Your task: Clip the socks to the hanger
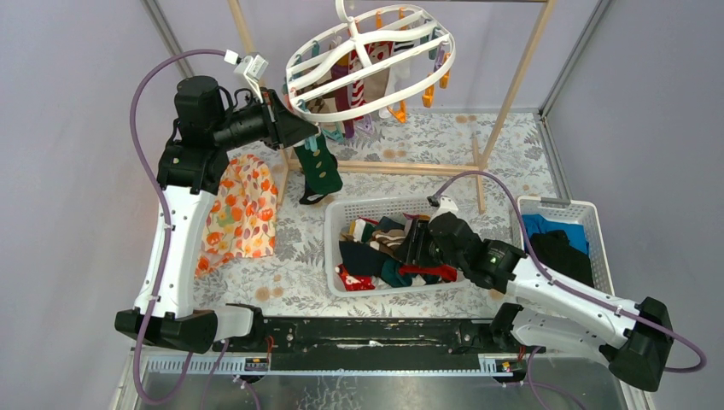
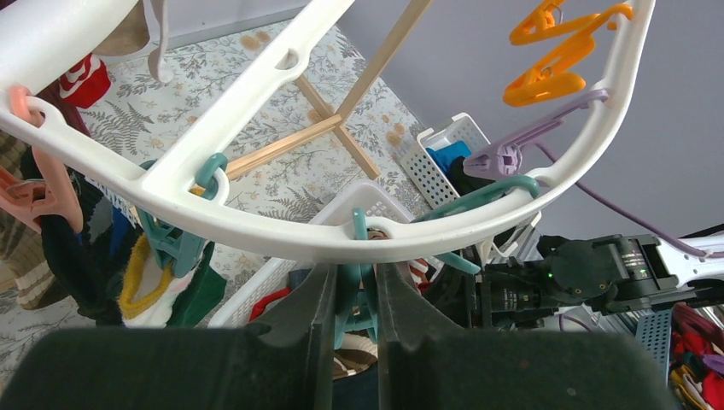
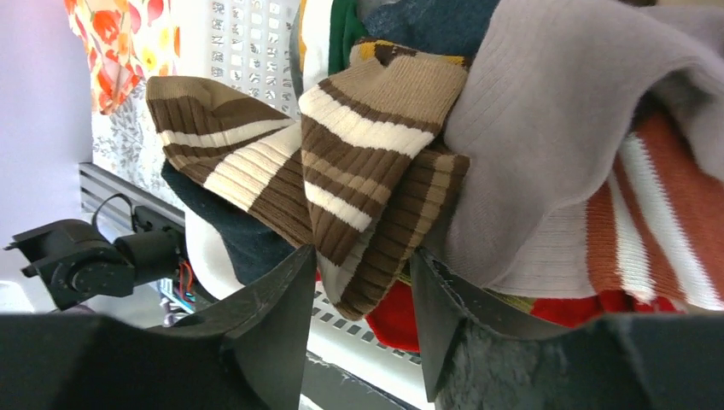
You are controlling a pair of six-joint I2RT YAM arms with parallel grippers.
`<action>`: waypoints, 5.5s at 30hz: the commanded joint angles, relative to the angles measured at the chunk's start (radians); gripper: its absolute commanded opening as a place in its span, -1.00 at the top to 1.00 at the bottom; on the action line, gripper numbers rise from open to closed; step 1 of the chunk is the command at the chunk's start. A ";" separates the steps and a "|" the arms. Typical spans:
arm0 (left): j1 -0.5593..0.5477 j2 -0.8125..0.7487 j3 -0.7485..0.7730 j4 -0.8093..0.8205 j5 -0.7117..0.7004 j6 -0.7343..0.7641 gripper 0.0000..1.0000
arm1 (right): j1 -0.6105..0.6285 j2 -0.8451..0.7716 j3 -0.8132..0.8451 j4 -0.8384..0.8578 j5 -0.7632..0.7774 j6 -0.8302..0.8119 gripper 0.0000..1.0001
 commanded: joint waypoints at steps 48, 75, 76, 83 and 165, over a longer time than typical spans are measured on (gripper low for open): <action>-0.003 -0.017 0.061 -0.036 0.051 0.006 0.97 | -0.006 -0.028 0.501 -0.048 0.186 -0.642 1.00; -0.004 -0.035 0.071 -0.079 0.063 0.065 0.96 | 0.197 0.080 0.399 -0.142 -0.099 -0.694 -0.83; -0.003 -0.035 0.070 -0.079 0.065 0.066 0.96 | 0.197 0.090 0.404 -0.139 -0.097 -0.696 -0.85; -0.003 -0.033 0.066 -0.079 0.068 0.071 0.96 | 0.197 0.225 0.511 -0.204 -0.076 -0.797 -0.82; -0.004 -0.032 0.009 -0.049 0.116 0.086 0.96 | 0.143 0.309 0.101 0.467 -0.180 -0.240 -0.31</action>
